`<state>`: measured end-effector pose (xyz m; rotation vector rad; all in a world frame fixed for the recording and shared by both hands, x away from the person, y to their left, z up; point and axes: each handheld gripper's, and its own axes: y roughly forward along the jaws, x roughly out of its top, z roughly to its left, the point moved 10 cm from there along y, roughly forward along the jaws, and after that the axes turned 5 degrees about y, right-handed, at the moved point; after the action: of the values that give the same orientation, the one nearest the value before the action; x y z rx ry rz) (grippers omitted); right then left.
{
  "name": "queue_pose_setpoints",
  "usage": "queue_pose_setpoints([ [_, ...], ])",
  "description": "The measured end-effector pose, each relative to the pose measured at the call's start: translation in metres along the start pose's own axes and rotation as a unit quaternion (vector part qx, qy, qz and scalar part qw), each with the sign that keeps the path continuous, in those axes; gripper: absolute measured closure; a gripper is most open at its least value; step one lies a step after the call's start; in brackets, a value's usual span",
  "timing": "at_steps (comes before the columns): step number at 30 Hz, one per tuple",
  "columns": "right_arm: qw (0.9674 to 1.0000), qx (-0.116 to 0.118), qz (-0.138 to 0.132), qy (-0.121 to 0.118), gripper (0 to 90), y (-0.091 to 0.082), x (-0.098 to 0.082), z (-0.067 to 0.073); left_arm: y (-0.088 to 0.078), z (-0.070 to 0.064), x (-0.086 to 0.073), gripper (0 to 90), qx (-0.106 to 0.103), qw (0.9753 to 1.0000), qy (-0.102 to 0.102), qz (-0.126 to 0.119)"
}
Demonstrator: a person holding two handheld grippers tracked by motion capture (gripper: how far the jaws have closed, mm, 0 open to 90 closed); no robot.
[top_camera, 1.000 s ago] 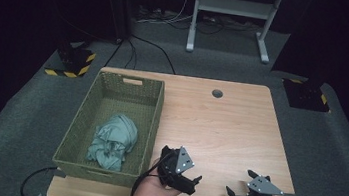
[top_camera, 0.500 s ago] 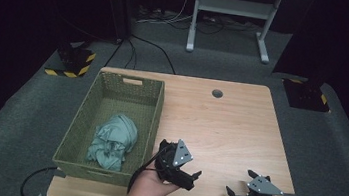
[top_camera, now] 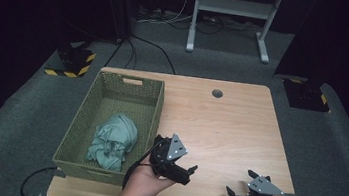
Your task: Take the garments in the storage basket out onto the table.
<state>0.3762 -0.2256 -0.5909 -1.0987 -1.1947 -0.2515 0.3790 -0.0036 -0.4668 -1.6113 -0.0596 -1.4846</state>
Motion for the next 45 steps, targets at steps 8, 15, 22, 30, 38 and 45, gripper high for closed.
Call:
queue_pose_setpoints([
  [8,1.0000,0.001,0.001,0.003,1.4,0.000,0.000,0.000,-0.010,0.013,0.004,1.7,0.011,0.9999,-0.008,-0.009],
  [15,1.0000,0.001,0.000,0.005,1.4,0.000,0.000,-0.001,-0.020,0.029,0.003,1.7,0.025,0.9995,-0.014,-0.012],
  [22,1.0000,0.002,-0.001,0.006,1.5,0.000,0.000,-0.001,-0.030,0.048,0.003,1.7,0.043,0.9986,-0.024,-0.017],
  [30,1.0000,0.000,-0.003,0.006,1.4,0.000,0.001,-0.002,-0.035,0.063,-0.002,1.7,0.057,0.9979,-0.029,-0.013],
  [38,1.0000,0.000,-0.003,0.006,1.5,0.000,0.000,-0.002,-0.037,0.079,-0.013,1.7,0.074,0.9965,-0.037,-0.003],
  [45,1.0000,0.001,-0.003,0.006,1.5,0.000,0.000,-0.002,-0.040,0.094,-0.024,1.6,0.091,0.9946,-0.049,0.005],
])
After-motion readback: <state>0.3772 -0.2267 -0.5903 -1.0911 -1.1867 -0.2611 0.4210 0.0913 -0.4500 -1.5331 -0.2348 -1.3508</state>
